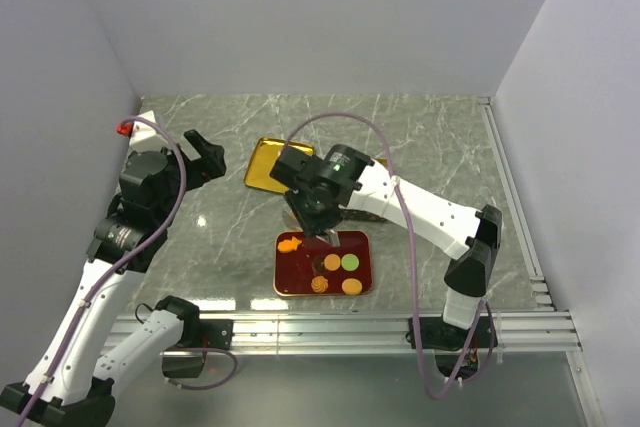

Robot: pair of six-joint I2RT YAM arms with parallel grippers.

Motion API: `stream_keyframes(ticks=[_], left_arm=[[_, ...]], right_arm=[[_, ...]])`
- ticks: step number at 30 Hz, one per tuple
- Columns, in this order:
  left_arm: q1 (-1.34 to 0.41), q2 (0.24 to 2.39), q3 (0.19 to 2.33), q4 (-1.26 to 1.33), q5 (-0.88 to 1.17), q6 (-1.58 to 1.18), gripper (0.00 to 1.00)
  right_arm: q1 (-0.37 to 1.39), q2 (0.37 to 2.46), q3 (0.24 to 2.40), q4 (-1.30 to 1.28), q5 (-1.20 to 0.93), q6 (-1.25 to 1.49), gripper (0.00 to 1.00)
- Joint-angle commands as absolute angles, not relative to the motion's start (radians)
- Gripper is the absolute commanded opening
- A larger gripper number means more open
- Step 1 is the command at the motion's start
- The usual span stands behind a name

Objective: Pack the cookies

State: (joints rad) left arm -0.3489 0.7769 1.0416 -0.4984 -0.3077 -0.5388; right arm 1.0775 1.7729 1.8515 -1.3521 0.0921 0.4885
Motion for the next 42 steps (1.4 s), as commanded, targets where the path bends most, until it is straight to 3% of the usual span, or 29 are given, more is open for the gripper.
stream_keyframes(ticks=[1, 9, 20, 42], left_arm=[[-0.353, 0.791, 1.078, -0.489, -0.304, -0.534, 0.99], [-0.353, 0.798, 1.097, -0.524, -0.285, -0.6, 1.0], [-0.353, 0.838, 1.082, -0.494, -0.204, -0.65, 0.99], [-0.354, 0.836, 1.043, -0.463, -0.152, -0.632, 0.99]], right_arm=[[1.068, 1.787, 2.006, -1.44, 0.127, 0.474, 0.43], [0.933, 1.786, 2.115, -1.44, 0.074, 0.44, 0.42], [0.635, 1.649, 1.957, -1.398, 0.084, 0.44, 0.41], [0.594, 1.713, 1.824, -1.37, 0.092, 0.433, 0.41]])
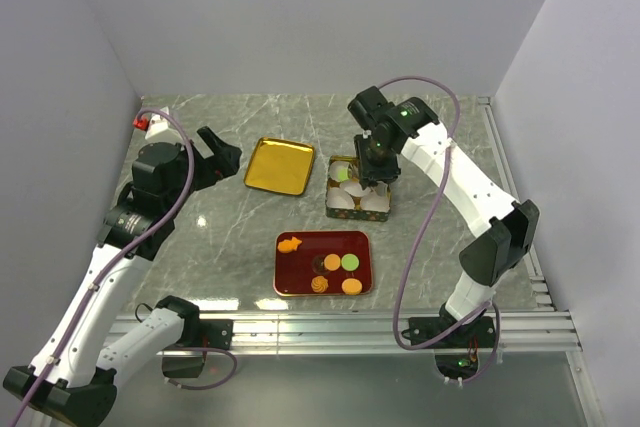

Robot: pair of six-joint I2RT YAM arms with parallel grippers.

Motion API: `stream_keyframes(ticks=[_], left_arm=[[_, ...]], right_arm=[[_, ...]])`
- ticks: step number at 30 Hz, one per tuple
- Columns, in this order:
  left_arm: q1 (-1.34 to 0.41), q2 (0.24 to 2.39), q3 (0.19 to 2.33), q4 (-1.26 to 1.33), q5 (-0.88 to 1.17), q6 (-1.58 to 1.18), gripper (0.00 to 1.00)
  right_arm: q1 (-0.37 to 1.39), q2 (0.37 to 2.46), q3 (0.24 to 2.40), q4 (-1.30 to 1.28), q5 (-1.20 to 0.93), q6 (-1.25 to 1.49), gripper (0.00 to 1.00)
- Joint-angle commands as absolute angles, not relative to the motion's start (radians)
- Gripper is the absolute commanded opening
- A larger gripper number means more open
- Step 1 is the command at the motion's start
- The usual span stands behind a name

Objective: Pack the cookies

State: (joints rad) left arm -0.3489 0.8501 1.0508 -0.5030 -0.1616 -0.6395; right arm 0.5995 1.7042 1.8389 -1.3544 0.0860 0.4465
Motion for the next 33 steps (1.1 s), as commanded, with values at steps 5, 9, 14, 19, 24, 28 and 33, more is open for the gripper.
stream_keyframes(ticks=[5, 9, 14, 19, 24, 28, 33], left_arm=[[-0.353, 0.841, 1.043, -0.454, -0.149, -0.629, 0.99], [-0.353, 0.842, 1.04, -0.449, -0.146, -0.629, 0.99], [-0.354, 0.839, 1.039, -0.453, -0.149, -0.627, 0.99], [-0.353, 0.833, 1.039, -0.46, -0.16, -0.624, 0.99], [-0.354, 0.831, 1.039, -0.465, -0.161, -0.624, 0.99], [-0.353, 0.834, 1.043, -0.468, -0.163, -0.624, 0.99], [-0.353, 0.836, 1.048, -0.476, -0.164, -0.624, 0.99]], right_arm=[[0.592, 1.727, 1.804, -1.356, 0.091, 0.428, 0.4], [0.592, 1.746, 1.804, -1.35, 0.092, 0.423, 0.4], [0.592, 1.763, 1.793, -1.345, 0.103, 0.416, 0.4], [0.594, 1.767, 1.77, -1.328, 0.106, 0.414, 0.4], [0.591, 1.782, 1.767, -1.319, 0.11, 0.413, 0.4], [0.589, 1.793, 1.77, -1.313, 0.115, 0.408, 0.4], [0.58, 1.805, 1.773, -1.304, 0.117, 0.403, 0.4]])
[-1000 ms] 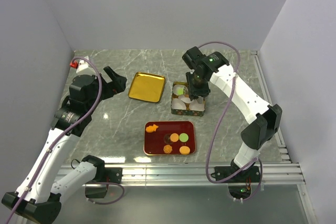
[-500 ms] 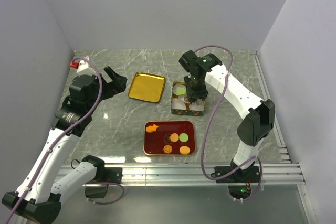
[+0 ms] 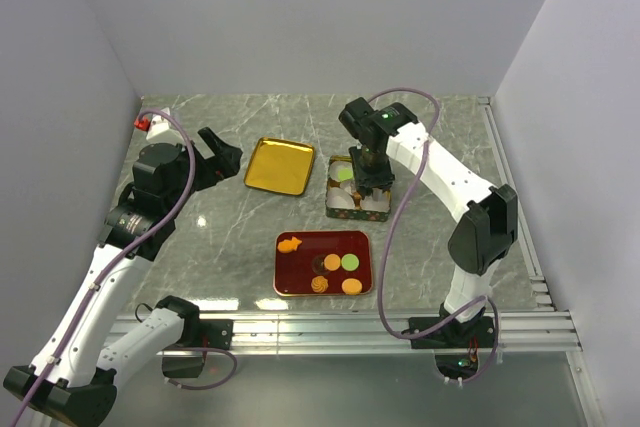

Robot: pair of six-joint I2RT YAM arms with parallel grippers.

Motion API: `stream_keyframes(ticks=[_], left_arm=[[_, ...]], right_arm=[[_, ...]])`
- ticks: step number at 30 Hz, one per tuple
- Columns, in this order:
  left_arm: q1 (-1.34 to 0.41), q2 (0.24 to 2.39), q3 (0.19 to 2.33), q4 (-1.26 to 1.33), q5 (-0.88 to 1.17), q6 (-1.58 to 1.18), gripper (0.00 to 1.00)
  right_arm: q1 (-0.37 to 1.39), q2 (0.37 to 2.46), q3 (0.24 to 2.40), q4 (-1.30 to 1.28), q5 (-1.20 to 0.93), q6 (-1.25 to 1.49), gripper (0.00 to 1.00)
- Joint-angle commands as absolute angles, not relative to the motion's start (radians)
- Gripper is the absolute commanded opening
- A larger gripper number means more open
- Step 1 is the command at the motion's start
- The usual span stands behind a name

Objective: Pack the cookies

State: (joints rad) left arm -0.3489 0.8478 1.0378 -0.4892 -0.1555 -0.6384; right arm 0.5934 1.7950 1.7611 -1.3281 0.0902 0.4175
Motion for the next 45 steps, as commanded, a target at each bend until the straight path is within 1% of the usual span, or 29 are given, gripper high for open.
stream_keyframes(ticks=[1, 18, 25, 43, 45], left_arm=[[-0.353, 0.836, 1.049, -0.477, -0.166, -0.624, 1.0], [-0.353, 0.851, 1.066, -0.497, -0.17, -0.626, 1.0], [-0.353, 0.851, 1.065, -0.5, -0.176, -0.627, 0.99], [-0.353, 0.868, 1.069, -0.499, -0.155, -0.629, 0.99], [-0.353, 0.871, 1.069, -0.499, -0.153, -0.63, 0.99]], right_arm=[[0.578, 1.809, 1.775, -1.302, 0.118, 0.402, 0.39], [0.558, 1.873, 1.856, -1.308, 0.106, 0.382, 0.39], [0.561, 1.861, 1.905, -1.336, 0.098, 0.385, 0.38], [0.561, 1.812, 1.781, -1.287, 0.074, 0.4, 0.38], [0.56, 1.812, 1.781, -1.284, 0.072, 0.4, 0.41]])
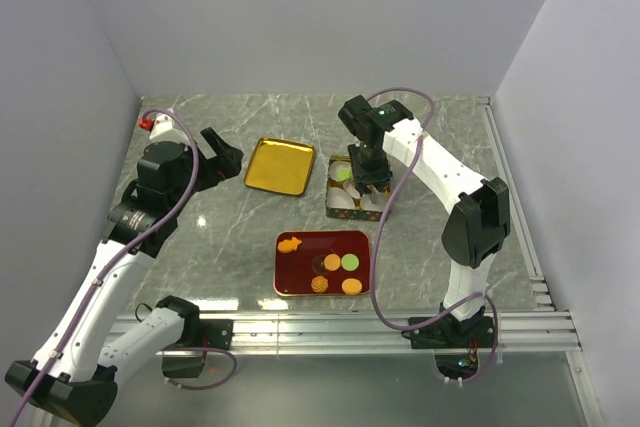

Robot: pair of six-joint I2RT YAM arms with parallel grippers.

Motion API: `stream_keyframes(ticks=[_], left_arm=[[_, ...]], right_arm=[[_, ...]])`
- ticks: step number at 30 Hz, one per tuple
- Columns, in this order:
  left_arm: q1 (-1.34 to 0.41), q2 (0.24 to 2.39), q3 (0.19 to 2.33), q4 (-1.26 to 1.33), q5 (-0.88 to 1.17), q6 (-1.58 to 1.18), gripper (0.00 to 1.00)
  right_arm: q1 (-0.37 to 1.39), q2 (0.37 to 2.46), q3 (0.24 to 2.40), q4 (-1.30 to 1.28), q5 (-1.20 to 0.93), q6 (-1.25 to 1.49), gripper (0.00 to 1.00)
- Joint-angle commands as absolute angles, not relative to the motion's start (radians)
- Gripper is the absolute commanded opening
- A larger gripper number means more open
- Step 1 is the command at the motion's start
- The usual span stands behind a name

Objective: Pack the cookies

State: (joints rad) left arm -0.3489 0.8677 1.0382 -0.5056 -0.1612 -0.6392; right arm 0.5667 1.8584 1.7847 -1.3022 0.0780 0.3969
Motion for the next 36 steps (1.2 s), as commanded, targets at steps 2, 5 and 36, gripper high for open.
stream_keyframes(ticks=[2, 5, 36], left_arm=[[-0.353, 0.873, 1.071, -0.499, -0.153, -0.629, 0.99], [-0.353, 0.87, 1.069, -0.5, -0.155, -0.629, 0.99], [-0.353, 0.89, 1.072, -0.491, -0.138, -0.634, 0.99]], right_arm=[[0.56, 1.81, 1.782, -1.284, 0.071, 0.402, 0.44], [0.56, 1.81, 1.789, -1.287, 0.074, 0.402, 0.48], [0.67, 1.759, 1.964, -1.358, 0.012, 0.397, 0.52]])
